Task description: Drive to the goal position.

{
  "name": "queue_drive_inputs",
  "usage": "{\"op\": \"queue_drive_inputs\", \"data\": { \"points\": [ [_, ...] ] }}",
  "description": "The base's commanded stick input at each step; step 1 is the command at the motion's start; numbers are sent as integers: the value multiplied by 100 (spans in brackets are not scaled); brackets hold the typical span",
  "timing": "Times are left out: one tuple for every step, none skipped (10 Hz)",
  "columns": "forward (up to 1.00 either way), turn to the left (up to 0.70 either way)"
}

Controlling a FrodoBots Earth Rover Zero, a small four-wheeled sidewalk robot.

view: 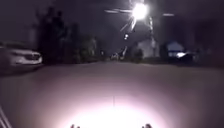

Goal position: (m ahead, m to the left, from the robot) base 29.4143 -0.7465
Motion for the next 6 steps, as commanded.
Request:
{"op": "queue_drive_inputs", "data": {
  "points": [
    [100, 0],
    [100, 0],
    [100, 0],
    [100, 0],
    [100, 0],
    [100, 0]
  ]
}}
